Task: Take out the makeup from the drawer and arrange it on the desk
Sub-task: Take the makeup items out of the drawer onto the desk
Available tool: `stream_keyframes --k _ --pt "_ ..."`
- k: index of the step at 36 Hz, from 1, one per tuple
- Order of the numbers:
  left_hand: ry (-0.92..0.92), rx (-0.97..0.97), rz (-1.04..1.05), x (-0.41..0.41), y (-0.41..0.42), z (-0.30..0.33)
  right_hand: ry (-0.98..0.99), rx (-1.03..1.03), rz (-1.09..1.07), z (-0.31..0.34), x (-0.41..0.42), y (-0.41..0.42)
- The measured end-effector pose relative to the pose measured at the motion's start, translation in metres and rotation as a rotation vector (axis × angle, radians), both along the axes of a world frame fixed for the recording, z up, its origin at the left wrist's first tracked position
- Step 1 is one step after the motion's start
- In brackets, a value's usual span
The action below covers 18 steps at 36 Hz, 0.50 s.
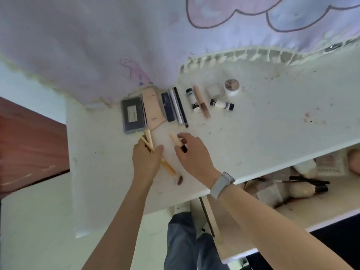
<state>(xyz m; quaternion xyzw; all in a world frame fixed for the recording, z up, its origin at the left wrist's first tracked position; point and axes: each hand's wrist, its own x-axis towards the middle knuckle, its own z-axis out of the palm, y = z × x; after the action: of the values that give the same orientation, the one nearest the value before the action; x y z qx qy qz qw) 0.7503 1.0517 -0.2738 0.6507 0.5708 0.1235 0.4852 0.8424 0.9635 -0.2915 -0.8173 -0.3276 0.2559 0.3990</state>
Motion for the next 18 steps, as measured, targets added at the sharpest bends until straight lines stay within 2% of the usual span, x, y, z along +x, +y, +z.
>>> stream_keyframes --k 5,9,14,18 --pt "0.012 0.044 -0.023 0.001 0.013 0.002 -0.018 -0.021 -0.04 -0.001 -0.012 0.021" --pt "0.05 0.072 -0.097 -0.004 0.008 0.002 -0.079 -0.016 0.008 -0.001 -0.016 0.013" --pt "0.188 0.314 -0.308 -0.025 -0.002 -0.01 -0.339 0.071 0.158 0.003 -0.027 -0.018" --pt "0.263 0.413 -0.431 -0.039 -0.008 -0.02 -0.476 0.034 0.328 -0.006 -0.031 -0.043"
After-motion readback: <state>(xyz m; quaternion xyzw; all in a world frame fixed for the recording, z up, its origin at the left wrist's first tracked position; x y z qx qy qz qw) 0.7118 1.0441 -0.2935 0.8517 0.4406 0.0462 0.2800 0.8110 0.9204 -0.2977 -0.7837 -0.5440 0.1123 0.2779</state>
